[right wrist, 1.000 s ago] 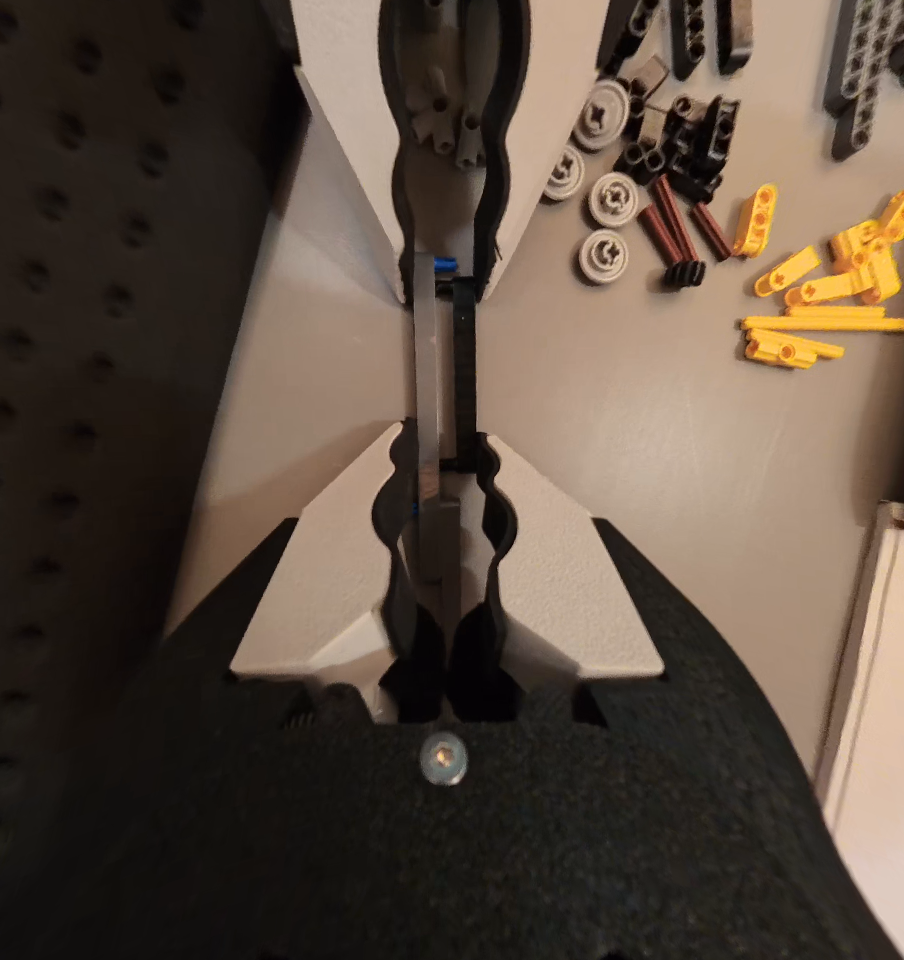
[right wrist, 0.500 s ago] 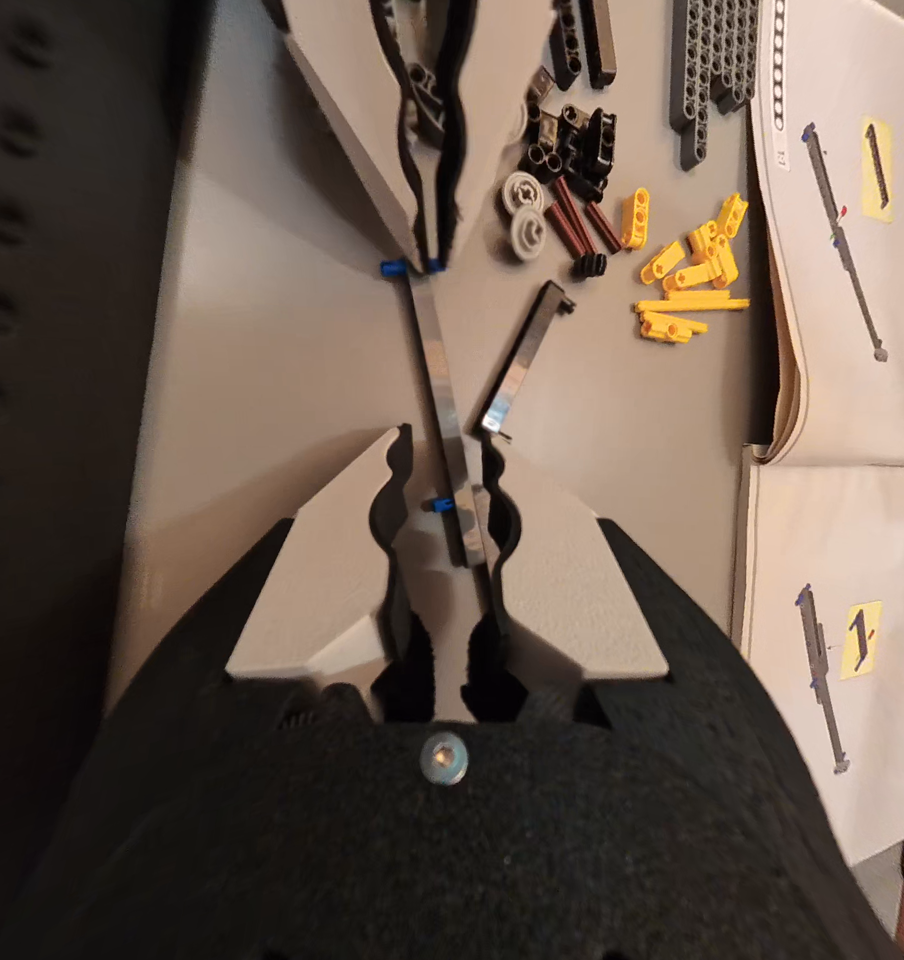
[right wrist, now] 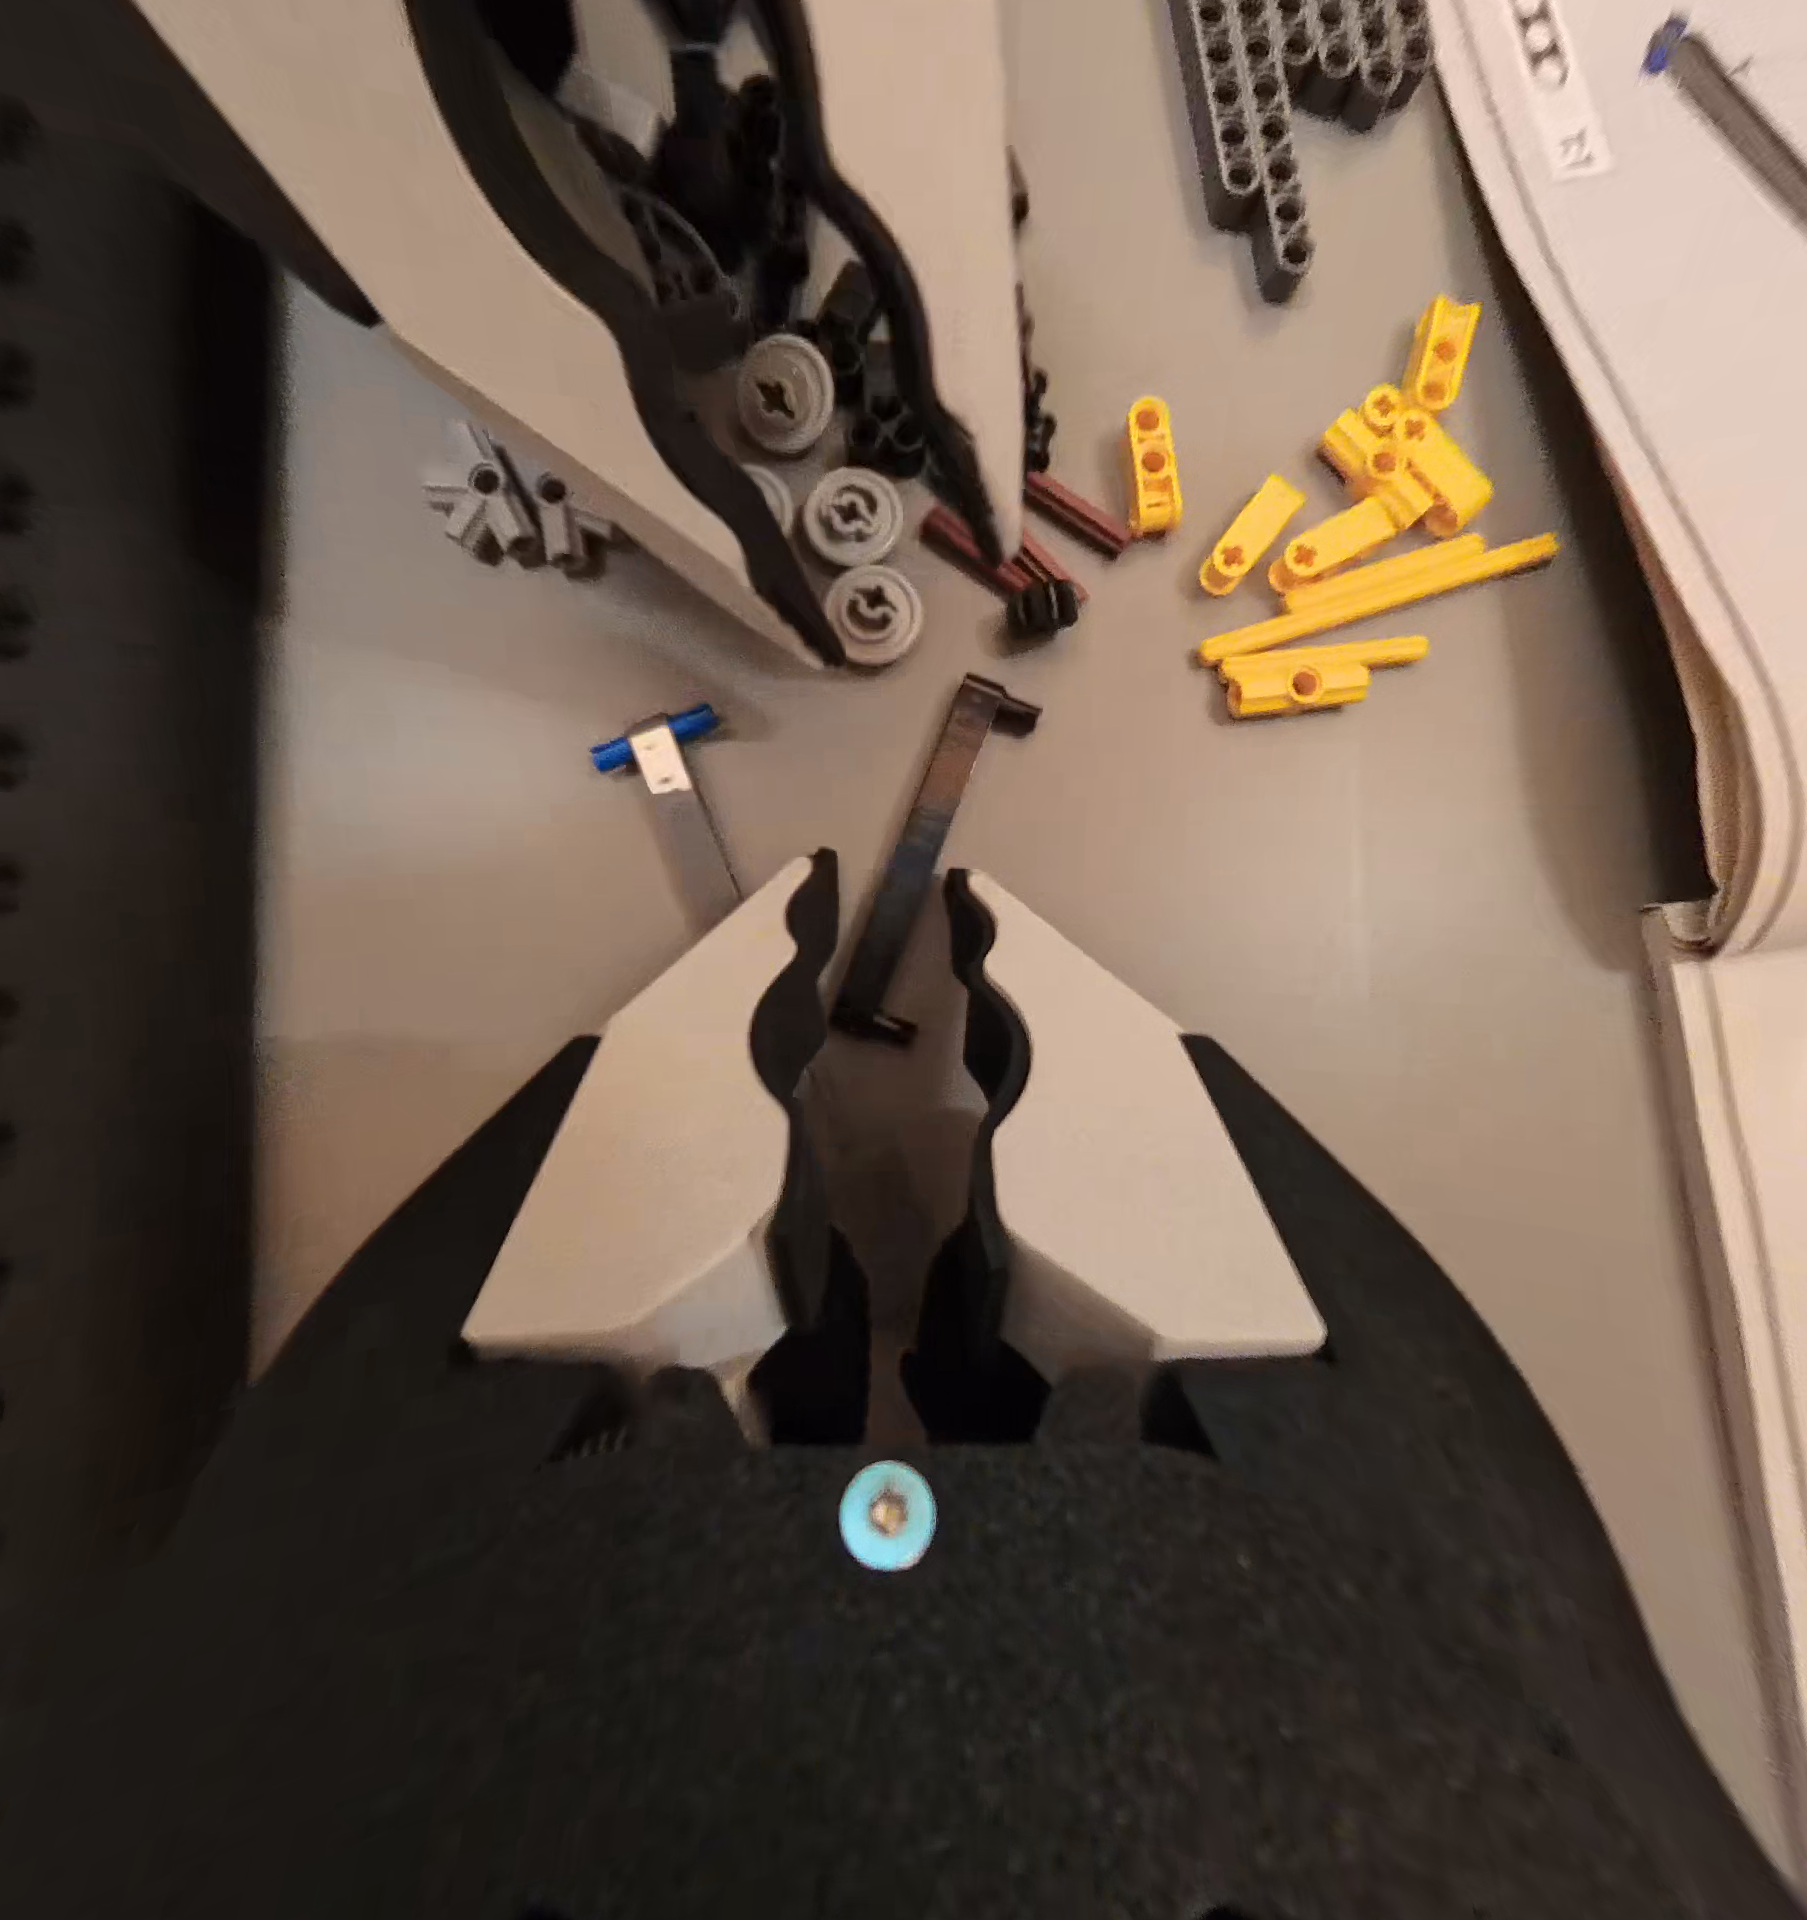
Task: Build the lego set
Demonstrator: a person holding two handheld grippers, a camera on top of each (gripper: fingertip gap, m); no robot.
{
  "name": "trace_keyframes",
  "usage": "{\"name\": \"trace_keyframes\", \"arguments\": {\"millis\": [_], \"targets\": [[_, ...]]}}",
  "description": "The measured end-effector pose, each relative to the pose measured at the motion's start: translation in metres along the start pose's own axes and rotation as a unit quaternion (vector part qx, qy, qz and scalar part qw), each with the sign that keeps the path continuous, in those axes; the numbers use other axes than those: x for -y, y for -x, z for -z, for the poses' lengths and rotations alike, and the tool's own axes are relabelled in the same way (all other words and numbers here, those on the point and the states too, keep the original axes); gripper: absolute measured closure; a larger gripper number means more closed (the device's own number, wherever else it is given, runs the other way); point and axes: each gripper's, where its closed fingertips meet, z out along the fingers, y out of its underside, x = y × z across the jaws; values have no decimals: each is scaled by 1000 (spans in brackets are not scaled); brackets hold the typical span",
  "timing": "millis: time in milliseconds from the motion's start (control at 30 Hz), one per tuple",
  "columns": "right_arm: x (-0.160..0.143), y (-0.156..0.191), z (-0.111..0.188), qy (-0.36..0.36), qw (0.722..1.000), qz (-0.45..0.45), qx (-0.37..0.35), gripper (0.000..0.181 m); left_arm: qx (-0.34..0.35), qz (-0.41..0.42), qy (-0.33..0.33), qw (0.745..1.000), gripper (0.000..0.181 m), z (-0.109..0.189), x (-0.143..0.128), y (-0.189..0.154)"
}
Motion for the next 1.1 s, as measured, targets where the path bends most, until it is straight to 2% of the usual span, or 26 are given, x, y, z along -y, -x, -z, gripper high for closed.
{"name": "trace_keyframes", "arguments": {"millis": [67, 100, 167, 233, 300, 367, 467, 500, 567, 633, 700, 800, 900, 933, 1000, 1100], "targets": [[-2, 0, 0, 7, 1000, 24, -11, 174, 7, -47, -2, 999, 151, -1, 2, 3], [-3, 3, 1, 8, 1000, 28, -2, 174, 14, -87, 1, 996, 147, -1, 2, 2], [-1, 11, 7, 2, 998, -3, 65, 174, 57, -202, -2, 978, 145, 1, 5, 3], [18, 15, 23, -54, 982, -82, 160, 174, 76, -280, -7, 957, 147, 3, 10, -2], [21, 14, 35, -74, 968, -109, 214, 174, 79, -298, -24, 951, 153, 6, 19, -6], [24, 10, 43, -104, 956, -127, 243, 174, 93, -301, -29, 949, 177, 10, 24, -2], [33, 2, 54, -159, 940, -150, 262, 174, 100, -281, -34, 954, 170, 17, 26, 1], [35, 2, 57, -172, 935, -155, 270, 174, 102, -272, -36, 956, 157, 20, 27, 1], [37, 8, 59, -176, 930, -152, 283, 175, 108, -263, -41, 958, 145, 21, 30, 0], [33, 10, 54, -163, 936, -145, 275, 174, 125, -285, -37, 950, 145, 20, 31, 0], [40, 12, 60, -188, 925, -154, 293, 175, 122, -289, -28, 949, 150, 18, 29, -2], [41, 17, 65, -198, 918, -152, 307, 175, 121, -264, -40, 956, 178, 18, 31, 1], [42, 14, 65, -216, 924, -141, 281, 174, 62, -175, -51, 981, 178, 16, 29, -3], [44, 9, 66, -232, 928, -134, 258, 175, 26, -131, -52, 990, 178, 15, 27, -7], [44, -6, 68, -254, 945, -103, 179, 156, -50, -35, -22, 998, 178, 12, 14, -14], [41, -10, 76, -240, 969, -10, 64, 151, -157, 109, -7, 982, 178, 15, 10, -20]]}}
